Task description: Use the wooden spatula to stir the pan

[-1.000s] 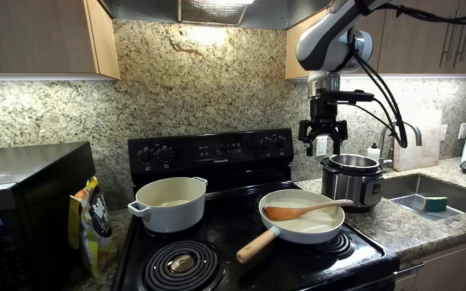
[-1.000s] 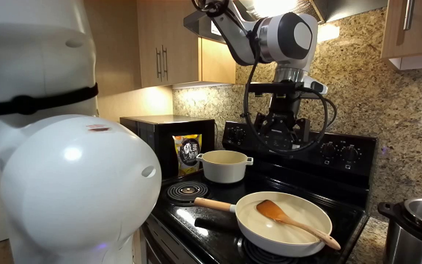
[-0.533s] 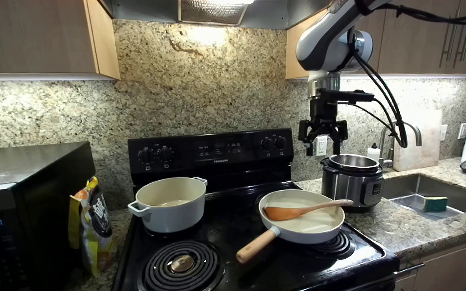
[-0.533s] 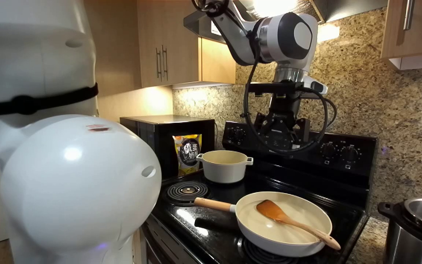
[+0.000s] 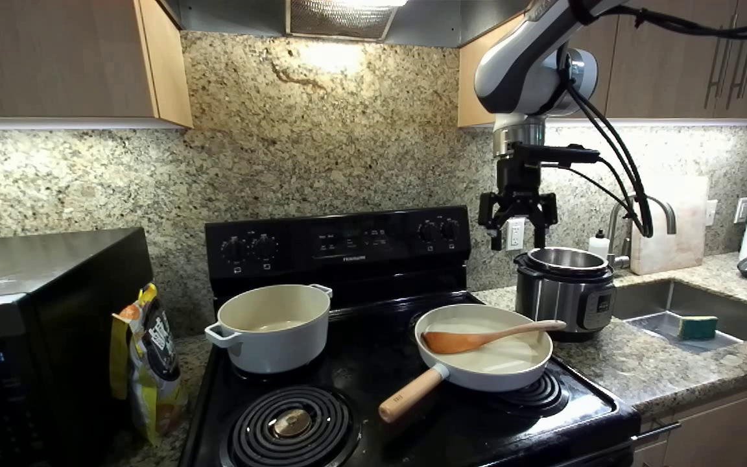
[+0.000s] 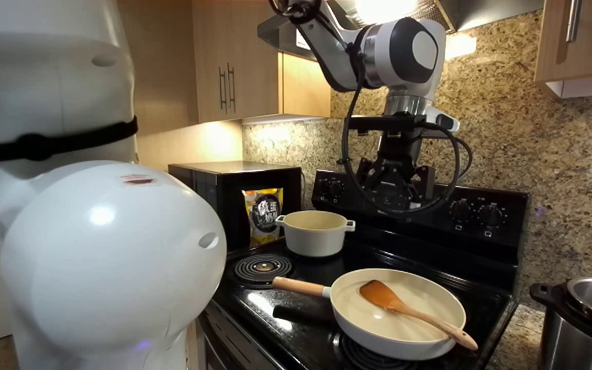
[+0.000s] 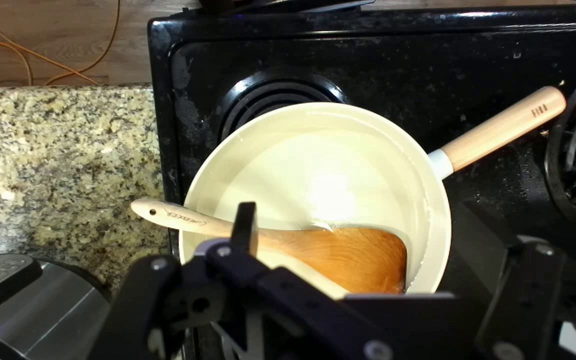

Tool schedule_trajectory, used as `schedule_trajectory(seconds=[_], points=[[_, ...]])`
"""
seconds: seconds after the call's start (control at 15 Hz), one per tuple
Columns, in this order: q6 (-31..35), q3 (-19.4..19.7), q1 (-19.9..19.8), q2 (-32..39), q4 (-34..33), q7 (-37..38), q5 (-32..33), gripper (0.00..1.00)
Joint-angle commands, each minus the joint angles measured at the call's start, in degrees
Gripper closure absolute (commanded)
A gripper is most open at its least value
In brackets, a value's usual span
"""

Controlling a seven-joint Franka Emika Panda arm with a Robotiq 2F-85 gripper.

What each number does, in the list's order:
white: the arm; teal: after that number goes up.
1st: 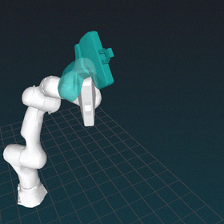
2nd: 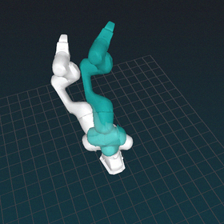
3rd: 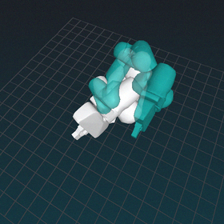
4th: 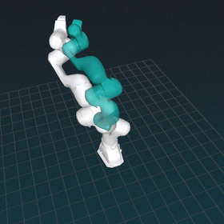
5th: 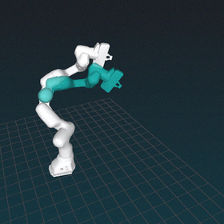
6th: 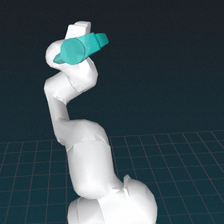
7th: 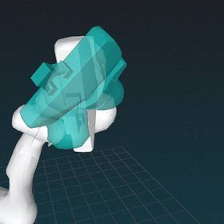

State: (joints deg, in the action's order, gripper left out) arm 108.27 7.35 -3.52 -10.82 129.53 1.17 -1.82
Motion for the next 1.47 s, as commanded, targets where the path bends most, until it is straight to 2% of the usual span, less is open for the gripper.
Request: schedule_trajectory(seconds=[0.0, 0.4, 0.93, 1.0, 1.4], points=[[-0.1, -0.7, -0.7, 0.0, -0.1, -0.1, -0.1, 0.00], [-0.1, -0.7, -0.7, 0.0, -0.1, -0.1, -0.1, 0.00], [2.4, -0.6, -1.5, -3.7, 3.2, 1.1, 0.7, 0.00], [0.7, -0.6, -1.2, -0.8, 0.5, 0.0, 0.0, 0.00], [0.7, -0.5, -1.5, -2.0, 1.2, 0.0, 0.0, 0.00]])
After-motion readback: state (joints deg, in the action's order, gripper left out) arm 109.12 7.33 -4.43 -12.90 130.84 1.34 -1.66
